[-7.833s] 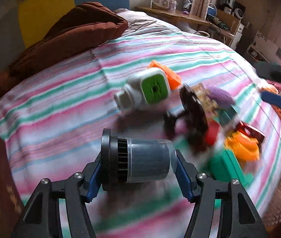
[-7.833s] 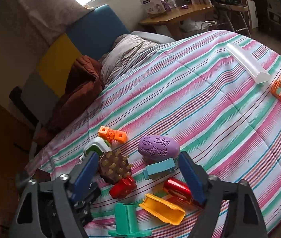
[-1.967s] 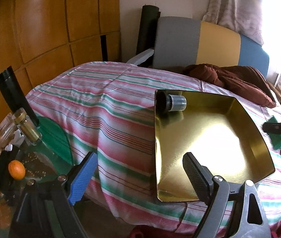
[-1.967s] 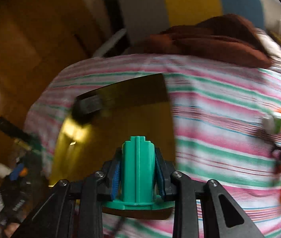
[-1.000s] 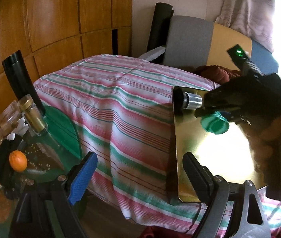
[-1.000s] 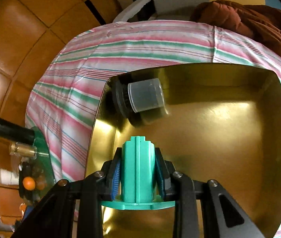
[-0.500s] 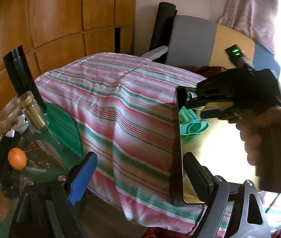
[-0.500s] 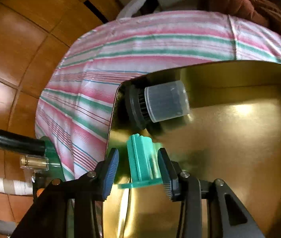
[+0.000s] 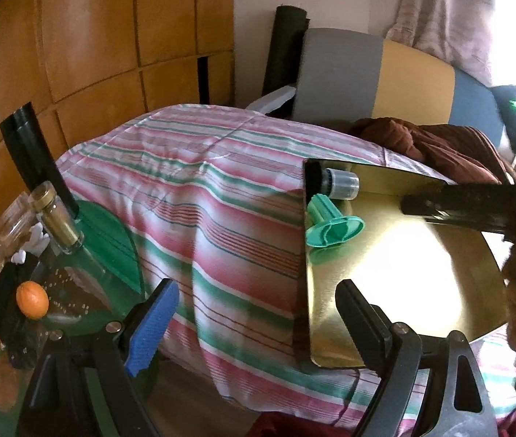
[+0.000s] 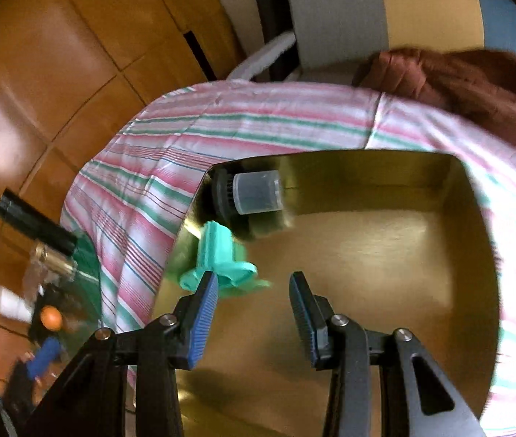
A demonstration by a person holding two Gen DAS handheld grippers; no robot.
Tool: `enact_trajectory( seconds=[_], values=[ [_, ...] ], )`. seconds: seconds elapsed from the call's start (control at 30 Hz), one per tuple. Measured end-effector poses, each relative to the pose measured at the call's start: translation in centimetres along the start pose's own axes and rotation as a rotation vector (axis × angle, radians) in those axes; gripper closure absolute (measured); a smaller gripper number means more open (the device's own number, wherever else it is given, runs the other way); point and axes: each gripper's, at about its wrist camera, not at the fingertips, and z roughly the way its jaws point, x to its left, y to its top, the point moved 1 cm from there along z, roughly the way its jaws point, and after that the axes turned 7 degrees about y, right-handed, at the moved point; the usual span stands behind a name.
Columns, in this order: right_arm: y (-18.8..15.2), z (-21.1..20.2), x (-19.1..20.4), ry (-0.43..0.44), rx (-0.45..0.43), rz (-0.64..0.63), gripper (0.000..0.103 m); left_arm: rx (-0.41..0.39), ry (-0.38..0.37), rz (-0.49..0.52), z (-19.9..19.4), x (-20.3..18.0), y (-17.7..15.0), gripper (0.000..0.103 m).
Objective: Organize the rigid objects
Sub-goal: 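Open the right tool to drop the teal piece in the tray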
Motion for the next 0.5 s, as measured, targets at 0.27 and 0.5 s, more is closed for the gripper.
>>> enact_trajectory(
  seconds=[0.27,0.5],
  values=[
    [-3.3,-6.4,-4.1,-0.075,-0.071,-0.015,0.062,-0.022,-0.033,0.048,-1.2,-1.9,0.3,0.012],
    [-5.5,-11.9,-10.3,-0.188,-0.146,0.09,0.062,-0.032,-0.073,0.104,-2.0,-4.4,0.7,0.012]
  ],
)
